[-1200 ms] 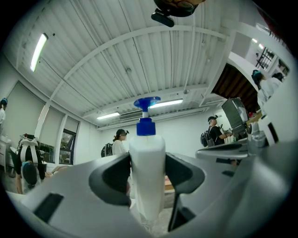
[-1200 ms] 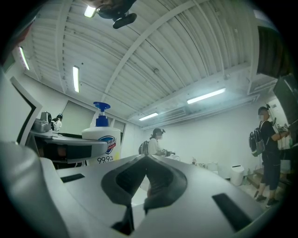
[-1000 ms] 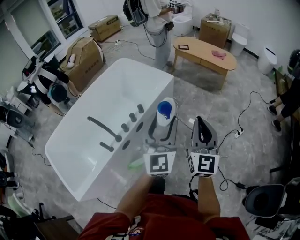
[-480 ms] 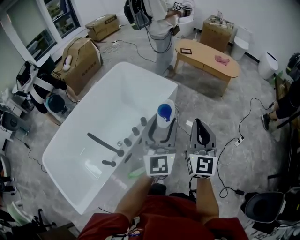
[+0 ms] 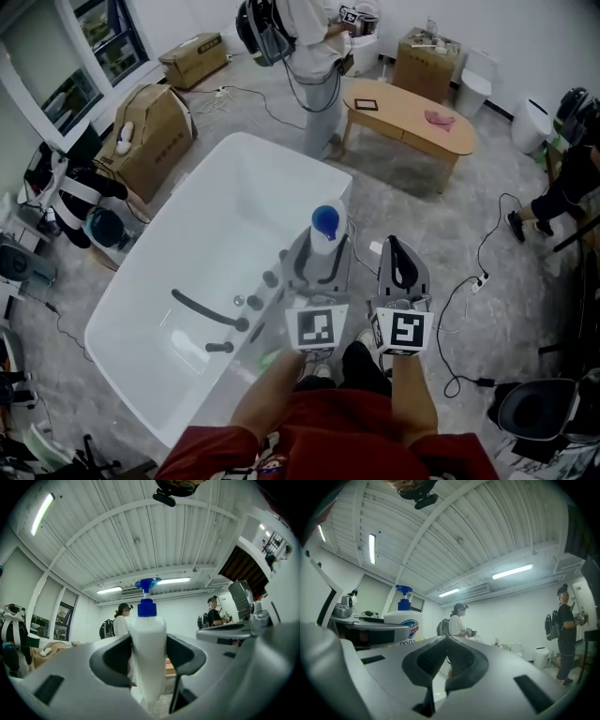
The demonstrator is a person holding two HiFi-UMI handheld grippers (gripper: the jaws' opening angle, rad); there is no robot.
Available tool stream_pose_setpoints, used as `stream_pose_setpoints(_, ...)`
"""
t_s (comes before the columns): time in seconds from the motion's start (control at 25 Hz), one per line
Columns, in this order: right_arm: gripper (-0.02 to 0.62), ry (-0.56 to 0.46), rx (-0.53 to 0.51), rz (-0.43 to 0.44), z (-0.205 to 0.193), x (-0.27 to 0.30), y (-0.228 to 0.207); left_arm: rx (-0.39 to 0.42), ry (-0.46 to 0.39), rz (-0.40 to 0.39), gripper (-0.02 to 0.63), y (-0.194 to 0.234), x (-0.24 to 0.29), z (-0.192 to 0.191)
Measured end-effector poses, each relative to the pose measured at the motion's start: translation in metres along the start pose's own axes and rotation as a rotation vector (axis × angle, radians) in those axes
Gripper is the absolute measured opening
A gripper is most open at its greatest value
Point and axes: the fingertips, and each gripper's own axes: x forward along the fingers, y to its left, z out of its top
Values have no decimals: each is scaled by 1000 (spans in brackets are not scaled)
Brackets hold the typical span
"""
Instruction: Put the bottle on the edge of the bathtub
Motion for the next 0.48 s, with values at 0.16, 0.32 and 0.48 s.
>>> stream_pose_setpoints(0.16,12,-10,-6,-5,-6,23,-20,-10,3,-7,241,-7,30,-8)
stream_pose_setpoints(0.32,12,-13,3,-14,-14,48,-42,13,-3,-22,241,-13,62,-13)
stream_pose_setpoints(0.48,12,-21,2,-6,-14,81,-69,26,5,-17,241,-19,103,-14)
